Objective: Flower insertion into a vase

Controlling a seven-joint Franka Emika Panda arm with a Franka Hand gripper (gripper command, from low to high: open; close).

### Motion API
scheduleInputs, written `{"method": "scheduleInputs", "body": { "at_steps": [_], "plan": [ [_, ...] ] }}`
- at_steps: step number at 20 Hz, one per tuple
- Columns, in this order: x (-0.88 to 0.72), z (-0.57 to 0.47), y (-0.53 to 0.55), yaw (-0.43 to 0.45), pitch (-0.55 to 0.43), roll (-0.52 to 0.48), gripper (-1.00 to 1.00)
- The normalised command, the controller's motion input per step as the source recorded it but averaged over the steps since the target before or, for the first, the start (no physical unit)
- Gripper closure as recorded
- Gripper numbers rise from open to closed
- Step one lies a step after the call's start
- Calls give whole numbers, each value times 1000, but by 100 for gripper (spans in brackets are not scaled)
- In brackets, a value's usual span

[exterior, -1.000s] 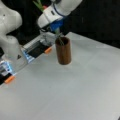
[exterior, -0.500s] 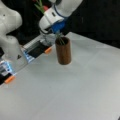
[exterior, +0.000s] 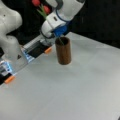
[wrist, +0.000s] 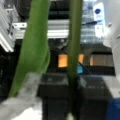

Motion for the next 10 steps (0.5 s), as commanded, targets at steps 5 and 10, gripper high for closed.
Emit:
{"method": "scheduleInputs", "body": {
  "at_steps": [5, 10],
  "plan": [
    [131, -95, -37, 80, -61, -72, -100],
    [114, -31, -34, 89, -28, -77, -100]
  ]
}}
